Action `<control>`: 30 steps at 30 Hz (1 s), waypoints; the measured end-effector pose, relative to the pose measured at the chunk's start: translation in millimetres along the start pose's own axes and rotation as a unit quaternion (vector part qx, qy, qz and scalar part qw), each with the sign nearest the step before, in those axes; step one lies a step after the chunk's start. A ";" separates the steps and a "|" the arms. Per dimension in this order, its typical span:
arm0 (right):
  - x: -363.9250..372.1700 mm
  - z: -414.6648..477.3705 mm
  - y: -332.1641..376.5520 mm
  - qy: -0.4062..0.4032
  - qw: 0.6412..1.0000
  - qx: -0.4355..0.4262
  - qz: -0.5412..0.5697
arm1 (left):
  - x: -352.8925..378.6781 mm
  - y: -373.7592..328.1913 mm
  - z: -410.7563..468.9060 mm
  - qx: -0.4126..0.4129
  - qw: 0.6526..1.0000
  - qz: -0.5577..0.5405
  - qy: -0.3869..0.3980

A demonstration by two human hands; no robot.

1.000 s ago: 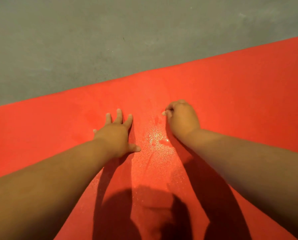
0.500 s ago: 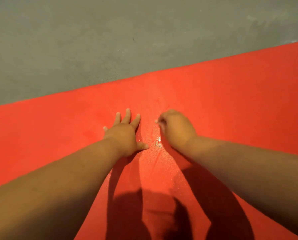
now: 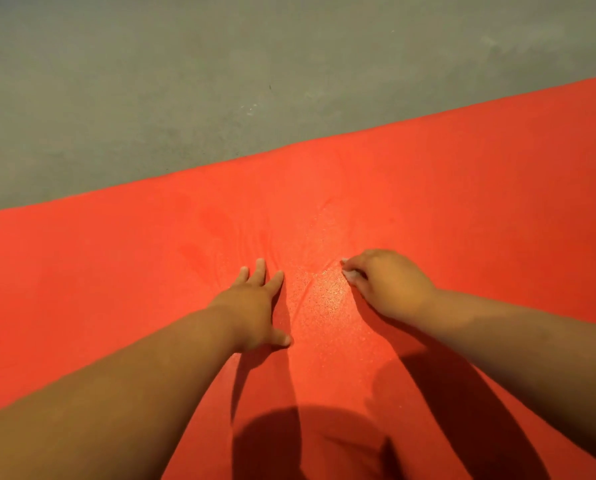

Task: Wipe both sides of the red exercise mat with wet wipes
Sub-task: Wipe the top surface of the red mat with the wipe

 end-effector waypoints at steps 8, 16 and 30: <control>3.9 -1.1 2.1 -0.053 0.995 0.077 0.036 | 29.2 -20.5 -26.9 -0.021 1.000 0.008 0.018; -22.9 -15.9 -38.4 -0.139 0.975 0.161 -0.067 | 52.4 -19.9 -47.9 -0.018 1.000 -0.007 0.011; -26.0 -11.8 -75.6 -0.181 0.970 0.163 0.021 | 12.6 -36.7 6.8 -0.051 0.998 0.004 -0.043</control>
Point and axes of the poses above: each hand's wrist, its own z-axis towards the middle knuckle, its own x-axis out of the palm, y = z × x, the point moved 5 cm from there along z, towards the middle knuckle, and after that the axes turned 2 degrees about -y, right-handed, at the moved point
